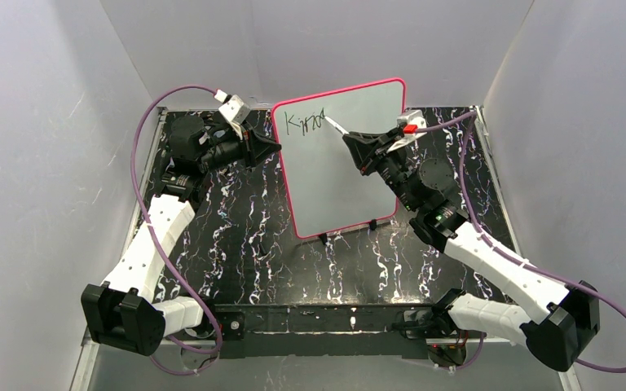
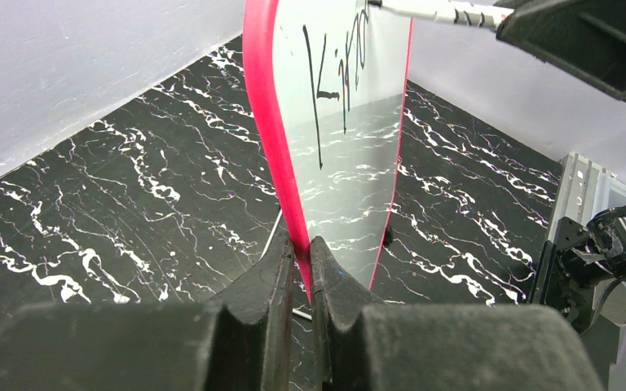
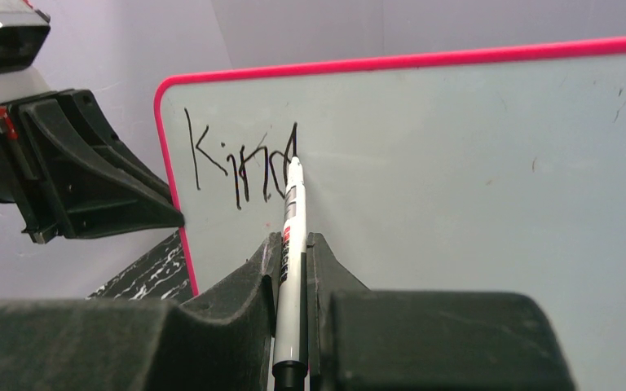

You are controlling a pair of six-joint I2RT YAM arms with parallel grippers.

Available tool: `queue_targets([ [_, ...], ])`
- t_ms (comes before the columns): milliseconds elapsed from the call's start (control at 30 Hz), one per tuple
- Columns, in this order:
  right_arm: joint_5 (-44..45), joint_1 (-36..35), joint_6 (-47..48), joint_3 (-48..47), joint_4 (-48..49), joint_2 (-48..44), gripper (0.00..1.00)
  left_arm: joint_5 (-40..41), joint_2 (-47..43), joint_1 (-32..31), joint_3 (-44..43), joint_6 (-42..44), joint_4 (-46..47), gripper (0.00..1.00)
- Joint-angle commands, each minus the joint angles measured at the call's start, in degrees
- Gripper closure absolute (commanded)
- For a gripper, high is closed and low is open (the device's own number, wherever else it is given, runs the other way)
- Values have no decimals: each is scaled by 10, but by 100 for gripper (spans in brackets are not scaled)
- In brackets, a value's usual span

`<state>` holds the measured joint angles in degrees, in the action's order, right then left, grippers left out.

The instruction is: Write a sentence on the whiteboard

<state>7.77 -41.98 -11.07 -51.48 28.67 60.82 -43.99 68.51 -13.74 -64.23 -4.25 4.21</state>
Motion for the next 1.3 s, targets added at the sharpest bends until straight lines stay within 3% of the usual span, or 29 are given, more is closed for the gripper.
queue_targets([
  [0,11,4,-14,20,-9,-15,99,-22,-10,-7,7,9,-17,100],
  [800,26,4,-8,14,-57,-47,99,-17,-12,-6,11,1,-14,100],
  [1267,-28,8,1,-35,-83,-56,99,-16,-15,-6,13,-7,-13,100],
])
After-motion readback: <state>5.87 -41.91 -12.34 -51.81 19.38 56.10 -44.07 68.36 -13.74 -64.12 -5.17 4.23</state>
